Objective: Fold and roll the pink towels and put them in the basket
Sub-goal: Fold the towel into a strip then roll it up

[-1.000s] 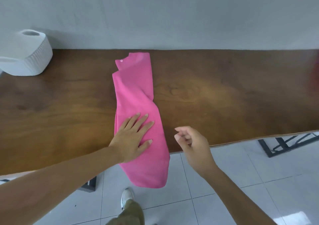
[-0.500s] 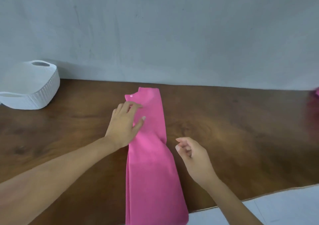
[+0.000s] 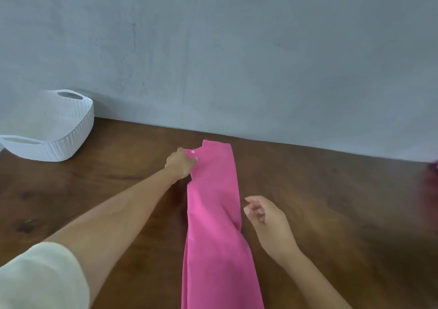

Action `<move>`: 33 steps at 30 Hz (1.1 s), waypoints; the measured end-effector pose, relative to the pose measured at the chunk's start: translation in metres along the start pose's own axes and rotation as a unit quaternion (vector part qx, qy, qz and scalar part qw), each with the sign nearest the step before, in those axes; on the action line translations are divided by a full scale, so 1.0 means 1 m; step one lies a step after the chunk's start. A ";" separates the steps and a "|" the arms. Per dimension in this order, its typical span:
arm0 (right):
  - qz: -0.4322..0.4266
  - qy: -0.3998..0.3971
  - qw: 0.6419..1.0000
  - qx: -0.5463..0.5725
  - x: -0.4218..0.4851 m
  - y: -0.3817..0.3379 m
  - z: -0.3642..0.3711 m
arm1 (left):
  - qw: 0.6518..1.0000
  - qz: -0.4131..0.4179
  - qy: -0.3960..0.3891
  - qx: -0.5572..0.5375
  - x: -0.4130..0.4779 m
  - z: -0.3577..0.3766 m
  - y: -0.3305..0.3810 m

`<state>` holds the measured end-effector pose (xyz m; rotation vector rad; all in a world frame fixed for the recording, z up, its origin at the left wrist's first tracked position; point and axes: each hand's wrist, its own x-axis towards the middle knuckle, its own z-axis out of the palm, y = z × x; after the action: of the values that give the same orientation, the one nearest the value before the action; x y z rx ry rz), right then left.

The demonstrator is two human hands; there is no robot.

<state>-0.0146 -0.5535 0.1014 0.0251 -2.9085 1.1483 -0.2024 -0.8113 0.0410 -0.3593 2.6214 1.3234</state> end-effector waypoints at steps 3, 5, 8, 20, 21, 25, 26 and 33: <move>-0.006 -0.006 1.000 -0.024 0.018 0.000 -0.003 | 0.998 -0.043 -0.009 -0.036 0.013 0.007 0.010; -0.007 -0.010 0.999 -0.034 0.031 0.000 -0.005 | 0.998 -0.050 -0.008 -0.026 0.017 0.009 0.017; -0.011 -0.024 0.999 -0.046 0.048 -0.002 -0.009 | 0.999 -0.050 -0.004 -0.002 0.024 0.011 0.023; -0.031 -0.059 0.990 -0.123 0.175 -0.004 -0.014 | 0.973 0.223 -0.055 -0.028 0.004 0.016 0.043; -0.038 -0.068 0.988 -0.135 0.188 -0.004 -0.014 | 0.970 0.233 -0.064 -0.039 0.001 0.016 0.043; -0.075 -0.147 0.969 -0.182 0.236 -0.011 -0.013 | 0.956 0.278 -0.093 -0.034 -0.006 0.017 0.043; -0.084 -0.172 0.962 -0.192 0.246 -0.013 -0.013 | 0.952 0.288 -0.098 -0.031 -0.006 0.017 0.044; -0.140 -0.333 0.890 -0.278 0.299 -0.033 0.007 | 0.940 0.319 -0.121 -0.027 -0.002 0.020 0.048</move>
<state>-0.3130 -0.5853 0.1250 0.9720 -3.5060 0.2426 -0.2135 -0.7672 0.0664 0.6683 2.5760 1.4827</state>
